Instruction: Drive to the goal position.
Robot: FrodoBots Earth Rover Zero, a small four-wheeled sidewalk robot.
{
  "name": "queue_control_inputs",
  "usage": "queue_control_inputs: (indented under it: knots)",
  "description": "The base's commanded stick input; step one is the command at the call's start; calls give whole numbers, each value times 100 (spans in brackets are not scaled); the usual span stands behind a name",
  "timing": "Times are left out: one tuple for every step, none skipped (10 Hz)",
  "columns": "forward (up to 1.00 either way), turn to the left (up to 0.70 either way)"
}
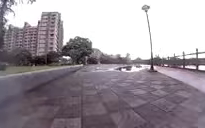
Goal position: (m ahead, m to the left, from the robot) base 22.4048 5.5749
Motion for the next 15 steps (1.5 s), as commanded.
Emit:
queue_control_inputs:
  knots:
    - [100,13]
    - [100,39]
    - [100,35]
    - [100,31]
    - [100,23]
    - [100,-1]
    - [100,-1]
    - [100,-1]
    - [100,-1]
    - [100,-1]
    - [100,-1]
    - [100,-1]
    - [100,-1]
    - [100,-1]
    - [100,-1]
